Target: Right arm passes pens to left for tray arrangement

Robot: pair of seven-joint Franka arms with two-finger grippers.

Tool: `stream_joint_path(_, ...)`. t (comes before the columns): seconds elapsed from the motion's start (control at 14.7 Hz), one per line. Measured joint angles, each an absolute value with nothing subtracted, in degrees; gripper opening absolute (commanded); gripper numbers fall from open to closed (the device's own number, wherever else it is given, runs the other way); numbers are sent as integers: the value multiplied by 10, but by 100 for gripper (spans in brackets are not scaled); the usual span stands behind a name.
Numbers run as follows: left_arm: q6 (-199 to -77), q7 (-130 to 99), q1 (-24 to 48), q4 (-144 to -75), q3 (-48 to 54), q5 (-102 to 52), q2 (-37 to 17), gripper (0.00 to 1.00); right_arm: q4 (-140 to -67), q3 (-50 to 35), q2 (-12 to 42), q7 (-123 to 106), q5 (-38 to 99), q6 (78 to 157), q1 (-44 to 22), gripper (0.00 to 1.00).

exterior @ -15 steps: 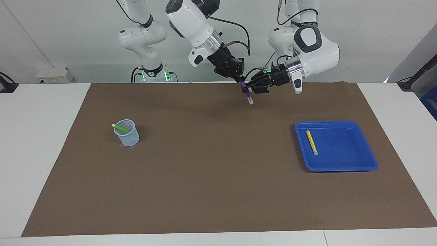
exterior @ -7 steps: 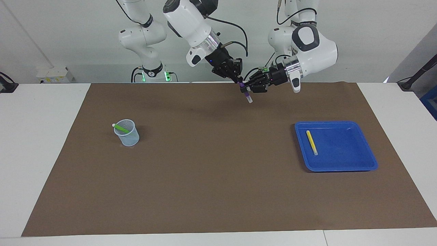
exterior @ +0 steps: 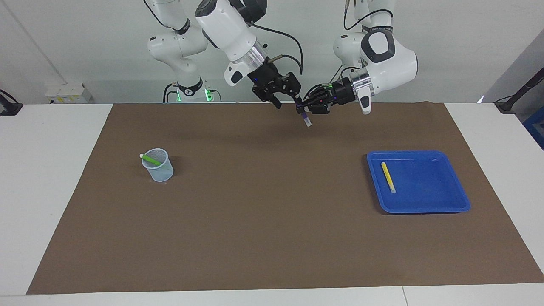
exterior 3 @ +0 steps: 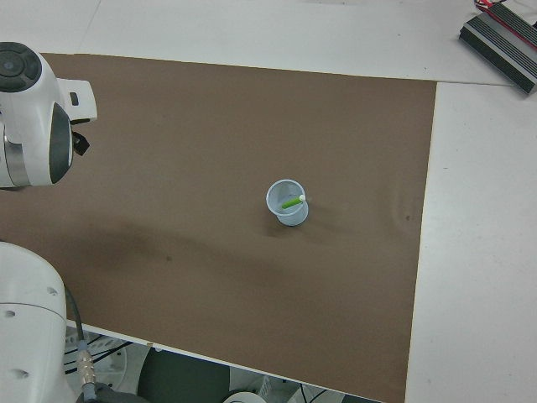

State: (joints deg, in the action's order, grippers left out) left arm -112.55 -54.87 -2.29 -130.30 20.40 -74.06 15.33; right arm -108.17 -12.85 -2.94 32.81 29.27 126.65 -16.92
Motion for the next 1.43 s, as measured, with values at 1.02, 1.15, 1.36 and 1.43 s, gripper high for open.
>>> stream_joint_path(1.02, -918, -134, -40, -1227, 194, -202, 154, 0, -1114, -126, -41, -372, 66, 1089, 34, 100)
stream_joint_path(1.15, -917, -70, -79, -1226, 193, -156, 153, 0, -1122, -126, -45, -457, 48, 1089, 52, 100)
stream_joint_path(1.36, -924, 8, -139, -1220, 191, -97, 150, 0, -1137, -126, -50, -563, 28, 1089, 71, 100)
stream_joint_path(1.43, -932, 36, -157, -1220, 190, -74, 148, 0, -1145, -126, -52, -601, 24, 1093, 78, 100)
